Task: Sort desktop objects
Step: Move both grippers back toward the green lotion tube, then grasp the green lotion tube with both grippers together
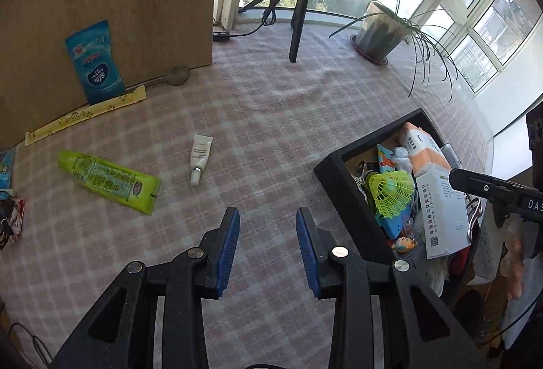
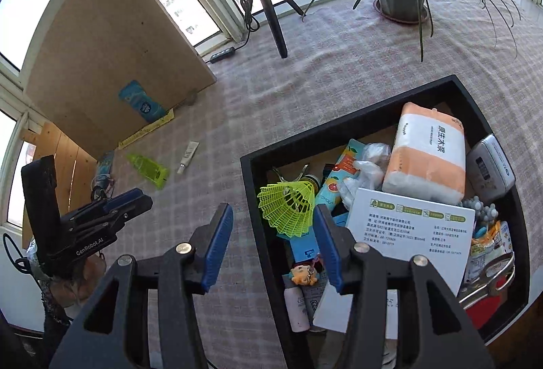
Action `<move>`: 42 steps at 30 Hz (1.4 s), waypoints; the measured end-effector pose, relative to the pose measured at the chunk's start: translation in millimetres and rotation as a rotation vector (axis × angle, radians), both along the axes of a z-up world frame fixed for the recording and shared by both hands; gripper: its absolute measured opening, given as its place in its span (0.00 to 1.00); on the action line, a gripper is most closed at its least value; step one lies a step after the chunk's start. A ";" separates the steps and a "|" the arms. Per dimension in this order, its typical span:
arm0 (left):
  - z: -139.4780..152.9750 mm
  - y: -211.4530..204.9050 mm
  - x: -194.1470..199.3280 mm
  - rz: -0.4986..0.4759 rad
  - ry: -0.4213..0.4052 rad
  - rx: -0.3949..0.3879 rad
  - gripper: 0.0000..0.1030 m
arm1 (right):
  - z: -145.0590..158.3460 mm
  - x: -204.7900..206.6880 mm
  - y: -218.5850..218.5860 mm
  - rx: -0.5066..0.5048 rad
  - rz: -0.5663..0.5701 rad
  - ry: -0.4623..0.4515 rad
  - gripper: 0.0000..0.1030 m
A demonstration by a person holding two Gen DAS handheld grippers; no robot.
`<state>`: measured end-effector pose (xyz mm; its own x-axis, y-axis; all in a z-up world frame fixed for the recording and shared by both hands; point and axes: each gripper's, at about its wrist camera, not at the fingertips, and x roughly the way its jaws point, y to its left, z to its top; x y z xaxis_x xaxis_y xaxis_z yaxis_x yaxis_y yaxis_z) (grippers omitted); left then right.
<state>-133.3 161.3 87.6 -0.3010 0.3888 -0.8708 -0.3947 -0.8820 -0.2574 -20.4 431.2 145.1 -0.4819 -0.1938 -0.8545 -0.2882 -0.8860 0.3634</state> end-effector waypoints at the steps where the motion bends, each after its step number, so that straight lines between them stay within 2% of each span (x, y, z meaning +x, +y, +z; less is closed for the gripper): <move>1: -2.3 -11.3 -4.8 0.031 -0.004 0.001 0.32 | -1.0 -10.5 -9.0 -0.003 0.028 0.002 0.47; 11: -40.9 -101.1 -43.7 0.311 -0.077 0.013 0.32 | -25.6 -123.3 -108.8 0.000 0.289 -0.004 0.47; 18: -63.9 -129.4 -63.4 0.414 -0.101 0.002 0.32 | -53.7 -193.6 -173.8 0.014 0.427 -0.033 0.47; 23: -73.0 -132.2 -70.4 0.444 -0.090 -0.022 0.31 | -74.2 -225.9 -210.8 0.041 0.509 -0.048 0.46; 28: -78.3 -131.1 -76.4 0.444 -0.070 -0.046 0.31 | -94.6 -248.7 -228.8 0.011 0.546 -0.072 0.43; 42: -91.0 -142.5 -94.4 0.447 -0.090 0.008 0.31 | -133.0 -285.7 -254.4 -0.042 0.608 -0.126 0.43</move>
<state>-227.6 18.8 -3.4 -0.3644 0.2450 -0.8984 0.0484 -0.9585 -0.2810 -306.1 176.7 12.1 -0.1707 -0.4368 -0.8832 0.2205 -0.8906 0.3978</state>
